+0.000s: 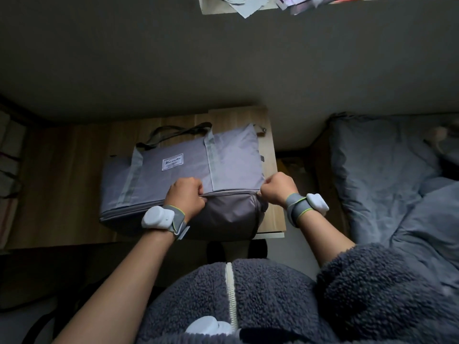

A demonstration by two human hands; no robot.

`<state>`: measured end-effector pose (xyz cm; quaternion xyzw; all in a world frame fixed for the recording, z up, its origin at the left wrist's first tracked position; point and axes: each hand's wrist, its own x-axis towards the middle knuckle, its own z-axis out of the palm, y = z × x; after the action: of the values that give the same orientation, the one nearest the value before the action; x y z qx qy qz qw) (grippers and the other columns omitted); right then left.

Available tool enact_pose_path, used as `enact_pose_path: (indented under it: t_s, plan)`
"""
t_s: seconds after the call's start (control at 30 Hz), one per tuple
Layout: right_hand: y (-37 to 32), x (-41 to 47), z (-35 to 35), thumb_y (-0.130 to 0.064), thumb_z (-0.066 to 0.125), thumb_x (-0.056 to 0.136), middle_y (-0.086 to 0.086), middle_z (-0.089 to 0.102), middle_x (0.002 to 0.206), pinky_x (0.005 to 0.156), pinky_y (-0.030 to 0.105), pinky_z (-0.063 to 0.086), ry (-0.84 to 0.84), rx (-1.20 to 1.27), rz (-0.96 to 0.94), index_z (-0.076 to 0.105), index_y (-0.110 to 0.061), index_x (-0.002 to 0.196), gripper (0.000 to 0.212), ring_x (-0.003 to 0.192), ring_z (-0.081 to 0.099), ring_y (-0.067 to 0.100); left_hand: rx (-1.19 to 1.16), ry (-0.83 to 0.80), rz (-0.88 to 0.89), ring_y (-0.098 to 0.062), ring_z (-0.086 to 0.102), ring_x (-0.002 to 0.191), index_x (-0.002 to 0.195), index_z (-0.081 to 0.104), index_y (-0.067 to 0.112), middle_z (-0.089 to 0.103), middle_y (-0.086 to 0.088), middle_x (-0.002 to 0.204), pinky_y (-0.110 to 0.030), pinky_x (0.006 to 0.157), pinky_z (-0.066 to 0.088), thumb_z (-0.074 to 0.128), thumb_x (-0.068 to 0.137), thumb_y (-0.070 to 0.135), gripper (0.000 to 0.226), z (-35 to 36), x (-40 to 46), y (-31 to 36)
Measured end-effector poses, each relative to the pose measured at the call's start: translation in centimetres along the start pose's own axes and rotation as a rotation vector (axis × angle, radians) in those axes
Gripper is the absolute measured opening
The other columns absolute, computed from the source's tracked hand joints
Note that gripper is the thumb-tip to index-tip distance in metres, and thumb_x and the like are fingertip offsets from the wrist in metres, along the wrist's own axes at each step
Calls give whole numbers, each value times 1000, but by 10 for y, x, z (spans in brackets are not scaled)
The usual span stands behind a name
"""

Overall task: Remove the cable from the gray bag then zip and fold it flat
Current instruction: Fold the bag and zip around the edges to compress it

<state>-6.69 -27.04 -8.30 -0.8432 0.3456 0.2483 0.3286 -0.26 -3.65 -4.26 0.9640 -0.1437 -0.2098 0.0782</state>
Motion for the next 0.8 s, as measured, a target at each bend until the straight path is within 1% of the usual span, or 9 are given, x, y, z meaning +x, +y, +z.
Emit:
enact_pose_path:
  t_s: [0.13,0.2,0.3,0.4,0.5,0.6,0.67,0.73,0.8]
  plan:
    - [21,2,-10,-32,64,76,6,71,77,72,34,57,12,143,-15,71,-12,73,22,80,67,29,204,-16,84,-39,62,92,85,66,10,67,-16,92,-40,78,53,60,70,10,16,-9,7,17]
    - [33,3,-12,-33,63,79,8,71,78,77,42,59,12,200,14,70,-12,74,23,79,68,28,181,9,244,-36,58,97,89,64,11,65,-15,95,-39,81,50,63,74,16,16,-2,10,41]
    - [40,-3,-1,-28,62,80,7,72,80,81,44,58,-74,222,2,71,-14,75,18,83,68,27,217,-56,444,-32,51,102,95,60,10,61,-12,101,-39,87,44,65,78,24,23,22,14,75]
    - [43,-12,10,-26,64,76,1,73,82,78,32,56,-186,230,-41,74,-18,79,13,83,67,21,299,-132,451,-34,54,101,97,58,9,61,-15,104,-38,85,44,65,77,20,24,39,21,88]
    - [42,-17,15,-23,67,76,-5,69,88,73,18,41,-209,227,-103,74,-21,90,15,82,59,11,315,-166,422,-37,58,97,93,60,9,64,-17,99,-39,80,48,59,74,13,19,42,30,91]
    - [42,-20,14,-29,63,85,-1,72,86,69,23,42,-185,280,-147,73,-16,88,17,83,63,15,300,-152,427,-38,60,92,89,62,7,64,-18,95,-39,75,49,56,73,15,19,42,31,99]
    - [44,-26,15,-42,59,88,1,73,80,71,31,47,-187,306,-196,72,-14,83,31,82,65,17,293,-116,430,-39,59,91,87,61,7,64,-18,92,-40,72,48,57,73,17,18,40,28,100]
    - [41,-33,12,-52,60,86,3,71,78,69,33,49,-193,314,-257,69,-14,82,40,77,64,19,255,-78,430,-38,59,89,86,60,8,64,-16,91,-39,71,46,57,74,19,17,31,28,98]
    - [28,-36,0,-51,68,81,7,66,77,66,35,47,-159,309,-348,64,-12,82,40,74,60,23,208,4,423,-36,60,88,86,61,9,65,-15,91,-38,72,46,58,76,19,14,6,36,102]
